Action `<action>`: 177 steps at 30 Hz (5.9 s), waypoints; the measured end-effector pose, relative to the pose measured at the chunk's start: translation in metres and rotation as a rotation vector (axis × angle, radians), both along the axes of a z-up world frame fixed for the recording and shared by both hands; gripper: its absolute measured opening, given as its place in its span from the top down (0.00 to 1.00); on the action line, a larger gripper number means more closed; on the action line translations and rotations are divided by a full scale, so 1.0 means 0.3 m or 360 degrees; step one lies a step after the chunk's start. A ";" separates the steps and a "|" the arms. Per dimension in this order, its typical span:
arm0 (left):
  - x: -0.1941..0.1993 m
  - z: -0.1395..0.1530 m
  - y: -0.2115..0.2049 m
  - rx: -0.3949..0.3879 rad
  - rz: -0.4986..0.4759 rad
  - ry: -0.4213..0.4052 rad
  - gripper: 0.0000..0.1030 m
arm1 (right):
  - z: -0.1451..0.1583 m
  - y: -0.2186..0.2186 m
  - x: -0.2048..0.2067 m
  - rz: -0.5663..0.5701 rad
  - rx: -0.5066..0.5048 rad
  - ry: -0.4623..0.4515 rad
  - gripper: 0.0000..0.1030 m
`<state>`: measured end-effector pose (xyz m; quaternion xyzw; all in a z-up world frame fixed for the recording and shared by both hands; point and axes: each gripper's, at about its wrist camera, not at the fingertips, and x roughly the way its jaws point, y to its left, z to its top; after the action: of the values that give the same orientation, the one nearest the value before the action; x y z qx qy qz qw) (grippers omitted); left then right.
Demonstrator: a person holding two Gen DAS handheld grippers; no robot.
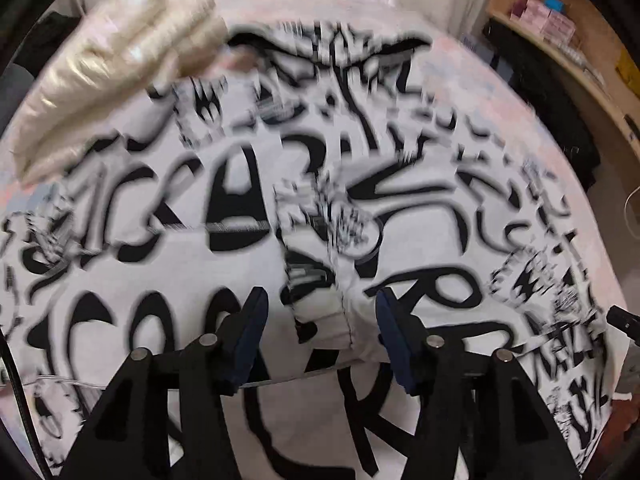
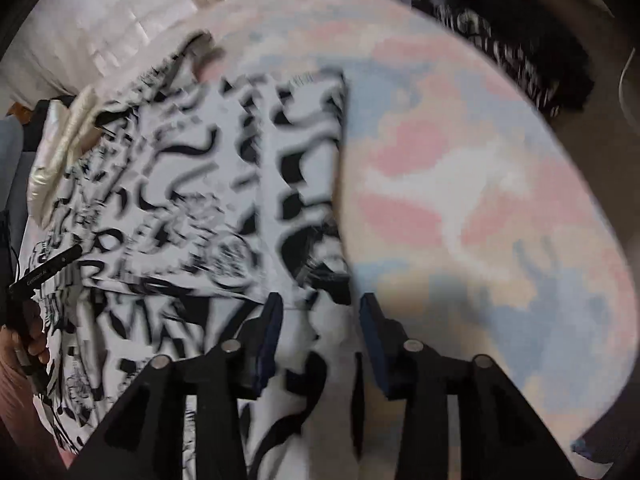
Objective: Fold large clothes
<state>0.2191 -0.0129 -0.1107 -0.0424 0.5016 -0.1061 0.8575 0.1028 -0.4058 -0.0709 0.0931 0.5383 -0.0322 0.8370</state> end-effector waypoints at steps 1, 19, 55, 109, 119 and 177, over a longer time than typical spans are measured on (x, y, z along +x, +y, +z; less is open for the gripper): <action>-0.015 0.035 0.001 -0.0006 -0.0009 -0.0045 0.47 | 0.039 0.022 -0.006 0.0020 0.0022 -0.0041 0.58; 0.005 -0.143 -0.189 -0.0031 -0.0094 0.0053 0.77 | -0.187 0.225 0.172 -0.0030 0.0075 -0.0088 0.61; -0.665 0.293 0.139 0.0144 0.0254 -0.0340 0.32 | 0.040 0.512 -0.313 0.0088 0.0397 -0.0320 0.50; -0.657 -0.173 1.511 -0.0609 0.1193 -0.0206 0.18 | -0.066 2.029 0.078 0.1124 0.0127 -0.0440 0.50; -0.585 -0.226 1.680 -0.0911 0.1285 -0.0300 0.18 | -0.208 2.239 0.162 0.1249 0.0091 -0.0304 0.50; -0.244 0.027 0.403 0.0127 0.0401 -0.0156 0.86 | -0.048 1.077 0.090 0.0345 0.0266 -0.0315 0.47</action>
<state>0.1460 0.1080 -0.1026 -0.0656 0.4536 0.0207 0.8885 0.1298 -0.0826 -0.0854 0.1065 0.4610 0.1125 0.8738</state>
